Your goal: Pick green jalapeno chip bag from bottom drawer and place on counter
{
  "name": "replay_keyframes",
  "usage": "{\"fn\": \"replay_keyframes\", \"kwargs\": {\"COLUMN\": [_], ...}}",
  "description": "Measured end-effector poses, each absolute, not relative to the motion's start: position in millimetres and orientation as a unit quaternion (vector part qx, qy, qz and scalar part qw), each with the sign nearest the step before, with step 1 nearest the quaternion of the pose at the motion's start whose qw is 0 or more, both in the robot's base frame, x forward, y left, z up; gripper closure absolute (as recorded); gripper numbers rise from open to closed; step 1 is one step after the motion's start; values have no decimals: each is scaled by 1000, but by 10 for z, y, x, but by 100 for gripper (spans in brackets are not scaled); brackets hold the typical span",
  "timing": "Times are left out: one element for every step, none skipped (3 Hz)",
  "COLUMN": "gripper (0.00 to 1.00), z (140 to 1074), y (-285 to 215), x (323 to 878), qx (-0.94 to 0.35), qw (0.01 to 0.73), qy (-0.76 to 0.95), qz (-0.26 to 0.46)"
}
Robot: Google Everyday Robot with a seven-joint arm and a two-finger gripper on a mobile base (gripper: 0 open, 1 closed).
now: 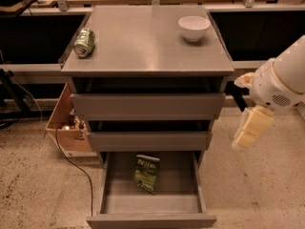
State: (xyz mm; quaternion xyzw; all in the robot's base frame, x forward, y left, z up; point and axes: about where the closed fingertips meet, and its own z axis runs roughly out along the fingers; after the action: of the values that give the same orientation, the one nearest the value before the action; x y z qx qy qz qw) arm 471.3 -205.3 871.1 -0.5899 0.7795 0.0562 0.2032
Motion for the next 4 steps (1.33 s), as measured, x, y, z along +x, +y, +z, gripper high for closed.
{"fn": "replay_keyframes", "kwargs": {"gripper": [0,0,0,0], "z": [8169,7672,7056,6474], "y": [-1972,-1911,-1820,-1688], "x": [4867,4987,5031,5041], "qx": [-586,-582,-577,-570], "qw": [222,229,227,216], "qy": [774,771,770,771], "qz": [96,119,152,186]}}
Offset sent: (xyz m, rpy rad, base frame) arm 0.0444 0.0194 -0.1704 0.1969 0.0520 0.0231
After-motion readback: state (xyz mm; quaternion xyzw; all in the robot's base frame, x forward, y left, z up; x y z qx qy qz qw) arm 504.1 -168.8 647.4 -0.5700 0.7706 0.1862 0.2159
